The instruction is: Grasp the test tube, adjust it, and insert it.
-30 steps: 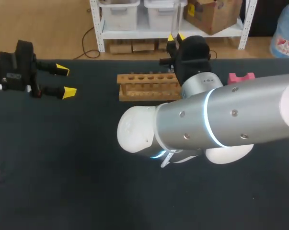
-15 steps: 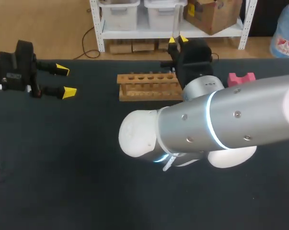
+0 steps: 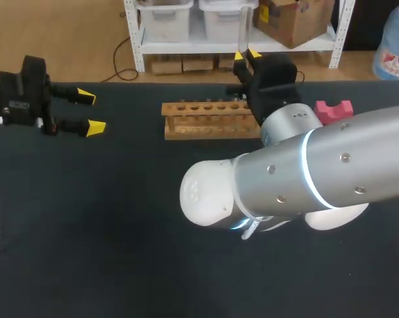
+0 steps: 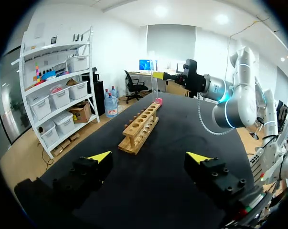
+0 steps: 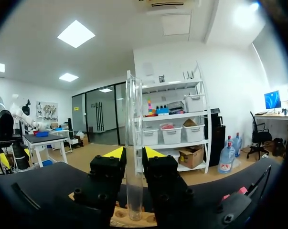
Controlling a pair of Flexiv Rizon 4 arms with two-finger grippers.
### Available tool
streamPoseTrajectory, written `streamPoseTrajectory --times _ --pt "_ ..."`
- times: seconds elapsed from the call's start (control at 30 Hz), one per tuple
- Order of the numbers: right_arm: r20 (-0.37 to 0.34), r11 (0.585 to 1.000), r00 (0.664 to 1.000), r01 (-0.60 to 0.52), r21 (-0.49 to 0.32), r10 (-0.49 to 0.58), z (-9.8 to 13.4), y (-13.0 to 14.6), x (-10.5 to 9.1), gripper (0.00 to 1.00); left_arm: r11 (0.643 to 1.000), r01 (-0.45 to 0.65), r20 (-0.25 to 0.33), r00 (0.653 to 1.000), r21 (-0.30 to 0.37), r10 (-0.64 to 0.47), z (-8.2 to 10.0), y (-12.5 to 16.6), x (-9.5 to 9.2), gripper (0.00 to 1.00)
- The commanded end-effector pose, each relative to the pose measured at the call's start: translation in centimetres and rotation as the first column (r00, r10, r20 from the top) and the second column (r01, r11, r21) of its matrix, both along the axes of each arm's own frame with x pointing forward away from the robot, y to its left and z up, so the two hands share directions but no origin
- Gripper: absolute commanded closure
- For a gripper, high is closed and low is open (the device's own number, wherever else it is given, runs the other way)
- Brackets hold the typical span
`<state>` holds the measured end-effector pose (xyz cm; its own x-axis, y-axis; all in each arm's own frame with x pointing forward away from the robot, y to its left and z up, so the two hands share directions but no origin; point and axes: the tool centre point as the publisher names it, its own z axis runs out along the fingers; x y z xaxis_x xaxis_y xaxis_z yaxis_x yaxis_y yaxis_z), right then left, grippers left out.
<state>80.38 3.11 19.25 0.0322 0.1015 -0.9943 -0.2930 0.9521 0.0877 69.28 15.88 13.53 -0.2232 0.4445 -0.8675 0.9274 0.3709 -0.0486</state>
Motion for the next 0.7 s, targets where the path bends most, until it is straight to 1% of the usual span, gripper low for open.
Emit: streamPoseTrajectory --times 0.03,0.23,0.43,0.7 --pt "0.003 1.0 1.0 -0.011 -0.002 0.011 0.2 -0.33 -0.05 1.0 1.0 0.001 0.006 1.0 -0.005 -0.001 -0.16 0.09 -0.03 0.0" --pt "0.001 1.0 1.0 -0.025 -0.009 0.025 0.43 -0.38 0.02 1.0 1.0 0.001 0.006 1.0 -0.005 -0.001 -0.16 0.09 -0.03 0.0" --pt "-0.014 1.0 0.999 -0.03 0.004 0.03 0.4 -0.48 0.11 1.0 1.0 0.001 0.006 1.0 -0.005 -0.001 -0.16 0.09 -0.03 0.0" --pt "-0.014 1.0 0.999 -0.03 0.004 0.03 0.4 -0.48 0.11 1.0 1.0 0.001 0.006 1.0 -0.005 -0.001 -0.16 0.09 -0.03 0.0"
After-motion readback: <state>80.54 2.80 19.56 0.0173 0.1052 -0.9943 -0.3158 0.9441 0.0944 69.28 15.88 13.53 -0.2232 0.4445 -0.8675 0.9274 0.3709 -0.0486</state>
